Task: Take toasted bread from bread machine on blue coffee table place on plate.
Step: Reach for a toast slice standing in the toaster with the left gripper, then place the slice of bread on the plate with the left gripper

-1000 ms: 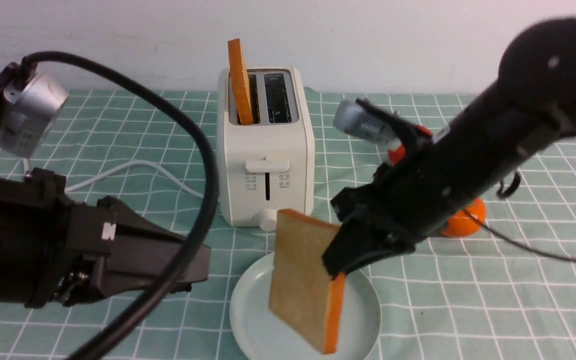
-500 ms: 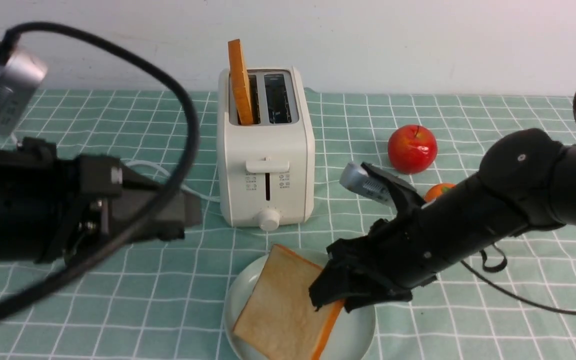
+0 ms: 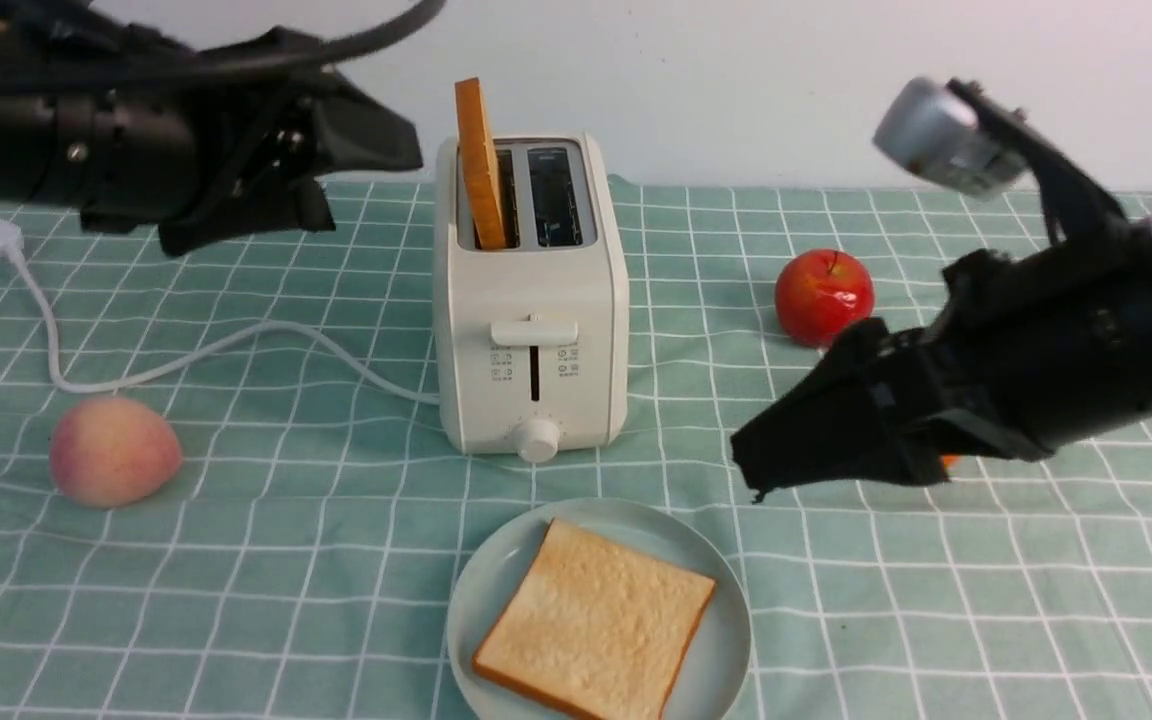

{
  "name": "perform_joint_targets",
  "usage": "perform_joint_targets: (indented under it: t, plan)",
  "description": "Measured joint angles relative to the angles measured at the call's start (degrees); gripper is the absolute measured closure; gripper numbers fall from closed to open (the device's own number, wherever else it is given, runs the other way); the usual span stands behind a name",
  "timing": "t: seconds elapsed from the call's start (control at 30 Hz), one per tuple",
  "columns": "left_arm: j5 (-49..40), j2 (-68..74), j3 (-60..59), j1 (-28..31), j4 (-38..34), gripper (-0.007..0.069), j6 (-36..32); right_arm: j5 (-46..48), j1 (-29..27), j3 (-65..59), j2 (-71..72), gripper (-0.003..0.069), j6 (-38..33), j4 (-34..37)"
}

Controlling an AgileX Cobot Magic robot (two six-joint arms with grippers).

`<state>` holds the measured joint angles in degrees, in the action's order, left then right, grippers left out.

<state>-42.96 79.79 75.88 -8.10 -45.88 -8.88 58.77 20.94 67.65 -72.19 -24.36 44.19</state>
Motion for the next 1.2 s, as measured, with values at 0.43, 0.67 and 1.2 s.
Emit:
perform_joint_targets:
  t: [0.43, 0.67, 1.2]
  plan:
    - [-2.36, 26.67, 29.93, -12.73, 45.88, 0.0038, 35.72, 0.98, 0.0, -0.11, 7.84, 0.014, 0.06, -2.68]
    - [-0.41, 35.37, 35.73, -12.82, 50.26, 0.0161, 38.88, 1.39, 0.0, -0.39, 7.84, 0.014, 0.06, -2.88]
    - [-13.73, 14.93, 34.07, -13.48, 48.21, 0.0536, 28.54, 1.5, 0.0, -0.39, 8.07, 0.014, 0.06, -7.07]
